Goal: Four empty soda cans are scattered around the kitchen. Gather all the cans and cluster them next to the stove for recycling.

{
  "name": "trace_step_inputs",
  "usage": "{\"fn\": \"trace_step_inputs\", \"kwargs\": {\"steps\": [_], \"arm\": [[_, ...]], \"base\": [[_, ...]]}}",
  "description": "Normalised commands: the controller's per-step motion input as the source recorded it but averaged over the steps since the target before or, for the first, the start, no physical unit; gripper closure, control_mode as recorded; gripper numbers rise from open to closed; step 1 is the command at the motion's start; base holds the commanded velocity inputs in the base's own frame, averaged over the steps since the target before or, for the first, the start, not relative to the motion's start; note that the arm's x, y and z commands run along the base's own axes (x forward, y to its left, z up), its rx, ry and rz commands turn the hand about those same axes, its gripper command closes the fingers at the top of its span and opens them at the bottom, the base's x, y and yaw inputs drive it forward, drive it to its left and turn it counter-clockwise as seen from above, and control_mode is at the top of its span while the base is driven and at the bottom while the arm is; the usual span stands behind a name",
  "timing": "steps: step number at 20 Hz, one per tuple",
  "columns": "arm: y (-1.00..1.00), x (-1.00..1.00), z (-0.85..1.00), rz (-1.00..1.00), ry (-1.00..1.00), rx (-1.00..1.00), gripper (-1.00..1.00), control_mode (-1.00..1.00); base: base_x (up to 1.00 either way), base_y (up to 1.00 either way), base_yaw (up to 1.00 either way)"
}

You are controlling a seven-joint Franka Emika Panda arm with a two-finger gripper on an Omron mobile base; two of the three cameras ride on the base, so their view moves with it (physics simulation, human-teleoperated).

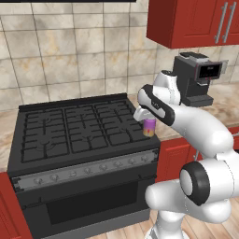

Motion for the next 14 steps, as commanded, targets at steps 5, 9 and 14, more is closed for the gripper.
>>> {"fn": "trace_step_inputs", "kwargs": {"steps": [5,9,14], "arm": [[0.00,0.00,0.00,0.00,0.00,0.00,1.00,1.00],[0.00,0.00,0.00,0.00,0.00,0.00,1.00,1.00],[0.00,0.00,0.00,0.00,0.00,0.00,1.00,1.00]], "base": [[0.08,-0.03,0.00],[0.28,-0.24,0.02],[0.16,-0.54,0.03]]}}
